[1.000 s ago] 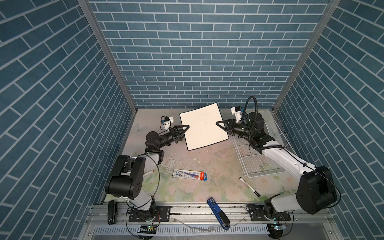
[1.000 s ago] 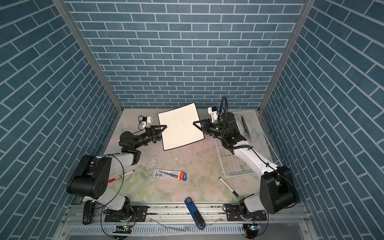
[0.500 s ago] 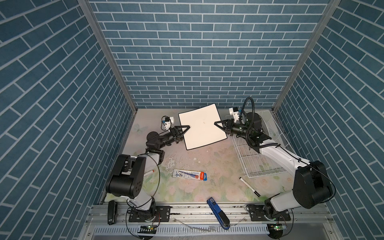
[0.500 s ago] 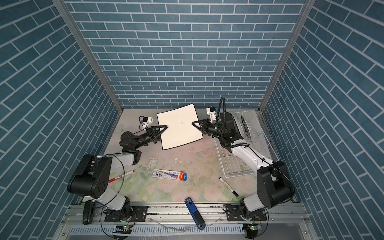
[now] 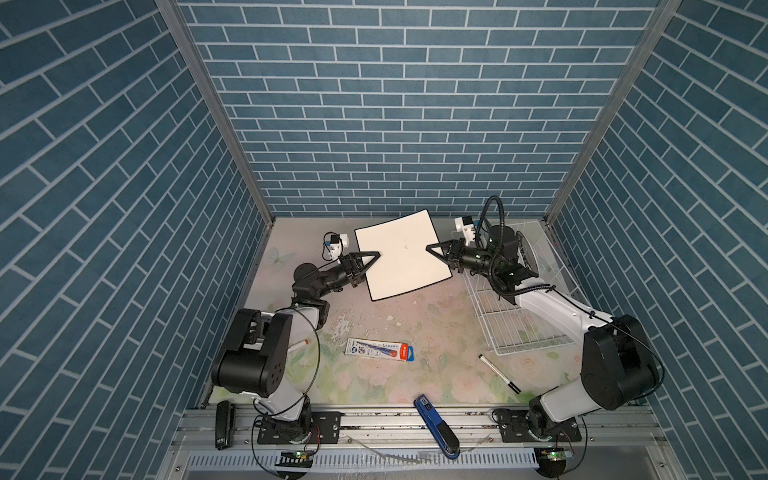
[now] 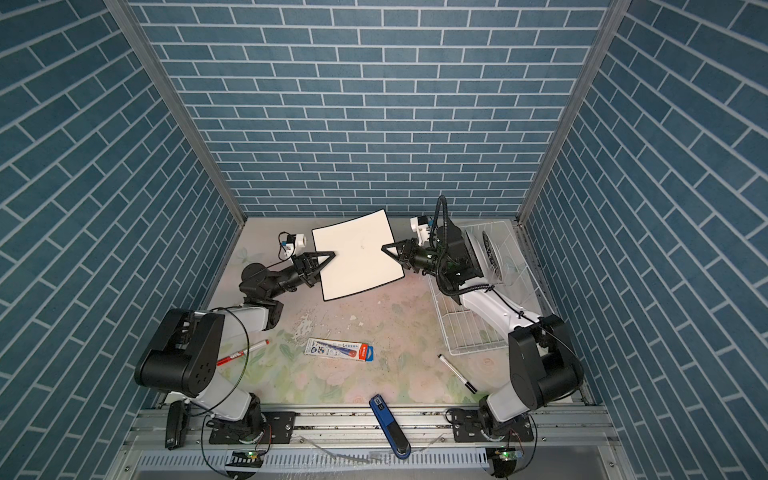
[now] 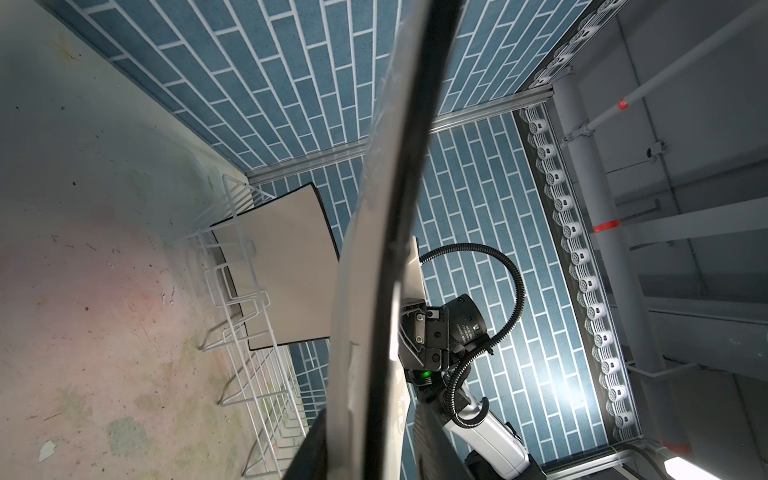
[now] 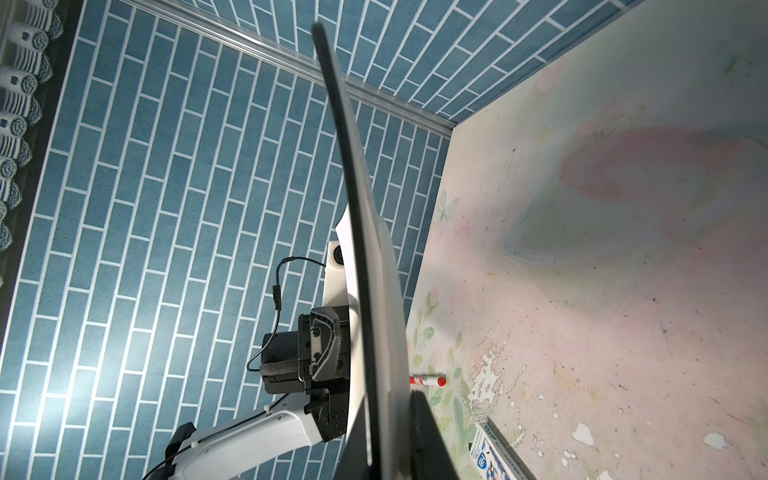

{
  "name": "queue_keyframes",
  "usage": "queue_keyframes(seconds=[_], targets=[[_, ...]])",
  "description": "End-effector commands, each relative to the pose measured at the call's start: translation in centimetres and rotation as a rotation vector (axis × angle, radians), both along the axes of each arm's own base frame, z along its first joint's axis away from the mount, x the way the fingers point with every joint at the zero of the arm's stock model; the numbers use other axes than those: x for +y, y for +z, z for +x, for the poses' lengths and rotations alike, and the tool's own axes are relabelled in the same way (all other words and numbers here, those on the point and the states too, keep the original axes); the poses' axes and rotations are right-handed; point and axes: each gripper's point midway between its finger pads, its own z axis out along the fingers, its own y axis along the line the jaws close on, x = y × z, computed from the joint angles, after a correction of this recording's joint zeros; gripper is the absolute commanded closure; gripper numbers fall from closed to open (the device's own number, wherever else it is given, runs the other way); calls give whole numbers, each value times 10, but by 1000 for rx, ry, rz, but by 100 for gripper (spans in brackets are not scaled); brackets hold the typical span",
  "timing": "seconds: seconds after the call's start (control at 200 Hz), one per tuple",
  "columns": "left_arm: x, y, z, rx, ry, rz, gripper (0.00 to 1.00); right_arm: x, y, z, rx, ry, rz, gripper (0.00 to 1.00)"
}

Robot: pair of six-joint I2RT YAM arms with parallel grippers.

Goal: Unload the plates from the dish rack
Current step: 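Close the left gripper on the plate edge while right gripper holds it, then open the right gripper and withdraw it toward the rack while left gripper holds plate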

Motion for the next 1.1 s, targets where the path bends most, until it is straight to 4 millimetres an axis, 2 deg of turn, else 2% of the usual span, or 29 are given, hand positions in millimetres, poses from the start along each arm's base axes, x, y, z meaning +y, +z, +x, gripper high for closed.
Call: queue_keyframes(seconds=[0.0, 0.2, 0.265, 0.395, 0.475, 0.615, 0.69, 0.935, 1.095], targets=[[-3, 5, -5, -48, -19, 4, 71, 6, 74, -10, -164, 60, 147, 100], [-3, 3, -2, -36, -16, 5, 97, 6, 72, -9, -154, 62, 146, 100], [-3, 1, -2, -28, -20, 7, 100, 7, 72, -8, -153, 66, 150, 100], [-3, 3, -3, -30, -27, 4, 100, 8, 73, -7, -148, 75, 160, 61], [-4, 8, -5, -46, -34, 4, 100, 7, 73, -6, -145, 68, 158, 43], [-2, 16, -8, -67, -30, 5, 100, 4, 73, -6, -141, 53, 149, 21], [2, 21, -8, -78, -8, 4, 100, 1, 70, -5, -137, 32, 118, 13], [9, 16, -10, -73, 77, 127, 100, -17, 68, -4, -146, -61, 10, 1], [15, 13, -15, -80, 130, 244, 100, -40, 75, 2, -150, -116, 10, 1]])
